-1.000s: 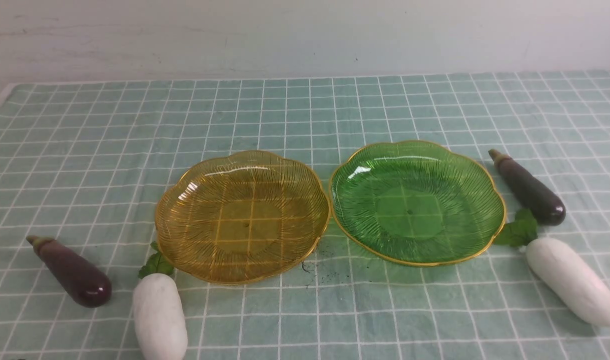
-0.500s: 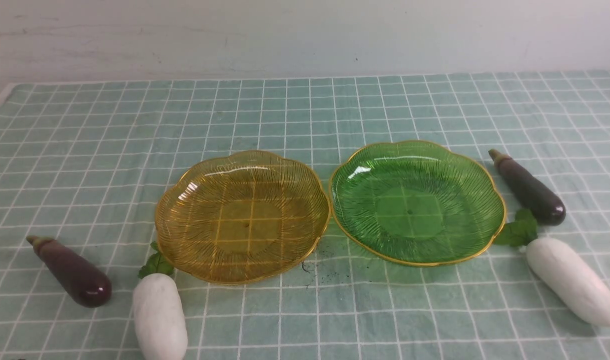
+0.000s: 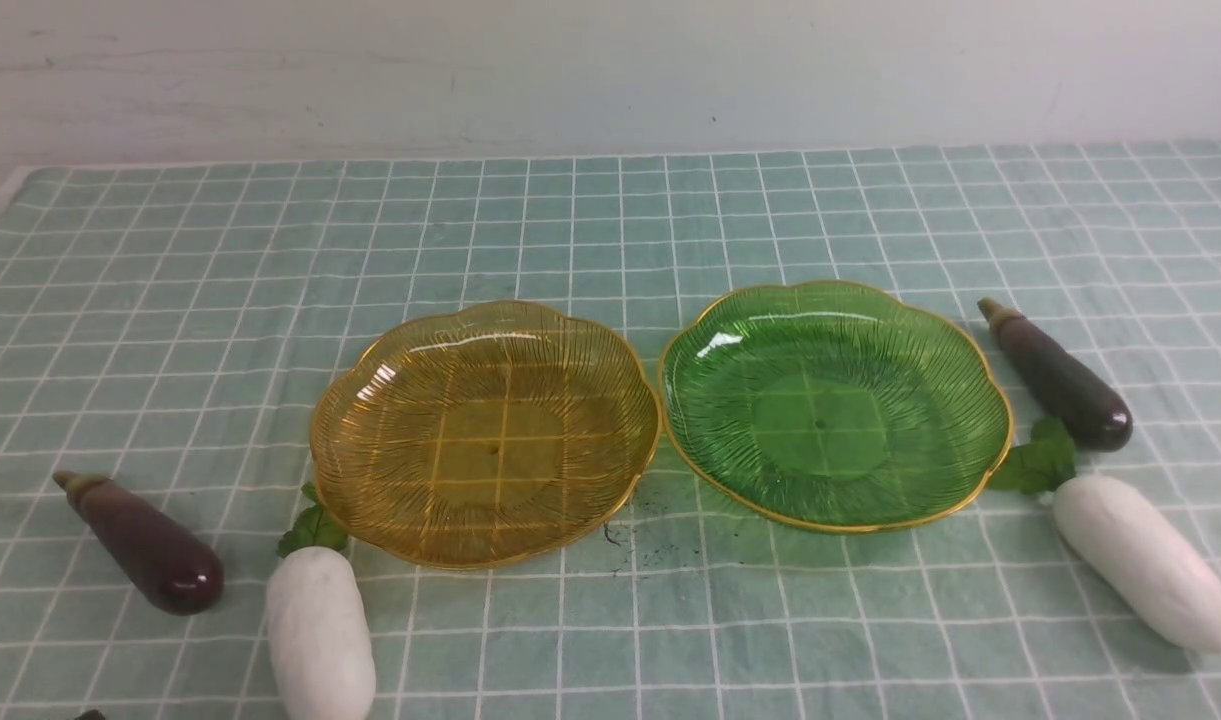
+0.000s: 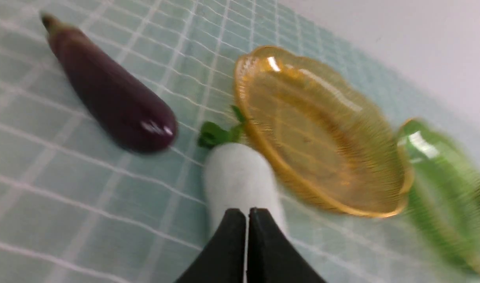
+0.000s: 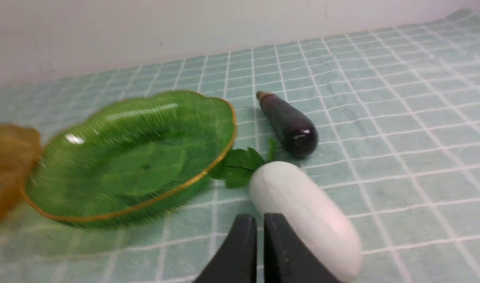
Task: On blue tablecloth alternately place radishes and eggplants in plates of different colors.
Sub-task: 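Place the white radish on the plate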
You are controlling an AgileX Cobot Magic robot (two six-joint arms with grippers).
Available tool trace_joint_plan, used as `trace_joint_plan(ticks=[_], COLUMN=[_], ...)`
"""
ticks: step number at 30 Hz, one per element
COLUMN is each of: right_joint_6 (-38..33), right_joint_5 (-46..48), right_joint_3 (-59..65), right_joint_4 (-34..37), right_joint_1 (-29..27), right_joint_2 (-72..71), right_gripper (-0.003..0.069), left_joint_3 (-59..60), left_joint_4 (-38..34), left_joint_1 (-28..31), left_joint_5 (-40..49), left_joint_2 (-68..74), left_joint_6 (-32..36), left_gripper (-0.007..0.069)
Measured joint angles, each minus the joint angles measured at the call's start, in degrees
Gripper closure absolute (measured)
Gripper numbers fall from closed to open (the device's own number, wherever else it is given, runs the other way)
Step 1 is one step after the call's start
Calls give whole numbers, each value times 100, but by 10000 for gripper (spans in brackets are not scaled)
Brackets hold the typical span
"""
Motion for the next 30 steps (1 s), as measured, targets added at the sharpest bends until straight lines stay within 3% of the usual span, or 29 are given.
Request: trace_joint_plan(ticks=[1, 3, 6, 9, 16, 19, 21, 23, 25, 30], right_joint_6=[65, 369, 446, 477, 317, 35, -485, -624, -848, -903], right_joint_5=[-7, -56, -68, -94, -121, 25, 342, 513, 1194, 2342], right_joint_3=[0, 0, 0, 0, -13, -280, -1039, -1302, -2007, -2576], right_joint_4=[158, 1199, 1813, 2266, 2516, 2505, 2220, 2041, 1258, 134], right_joint_1=[0, 0, 0, 0, 0, 0, 0, 0, 0, 0], right_joint_2=[0, 0, 0, 0, 0, 0, 36, 135, 809, 2203], right_gripper=[639, 639, 639, 639, 639, 639, 639, 639, 639, 639], left_joint_3=[0, 0, 0, 0, 0, -56, -453, -669, -1101, -1579], left_joint_4=[-215, -1506, -2215, -2518, -3134, -3316, -3395, -3410, -3427, -3355], left_joint_1=[0, 0, 0, 0, 0, 0, 0, 0, 0, 0], left_joint_5=[0, -62, -147, -238, -667, -714, -658, -572, -250, 807], left_joint_2=[0, 0, 0, 0, 0, 0, 0, 0, 51, 866], left_joint_6=[-58, -611, -691, -681, -520, -166, 740, 1225, 2005, 2828], left_gripper=[632, 632, 632, 632, 632, 632, 632, 632, 632, 632])
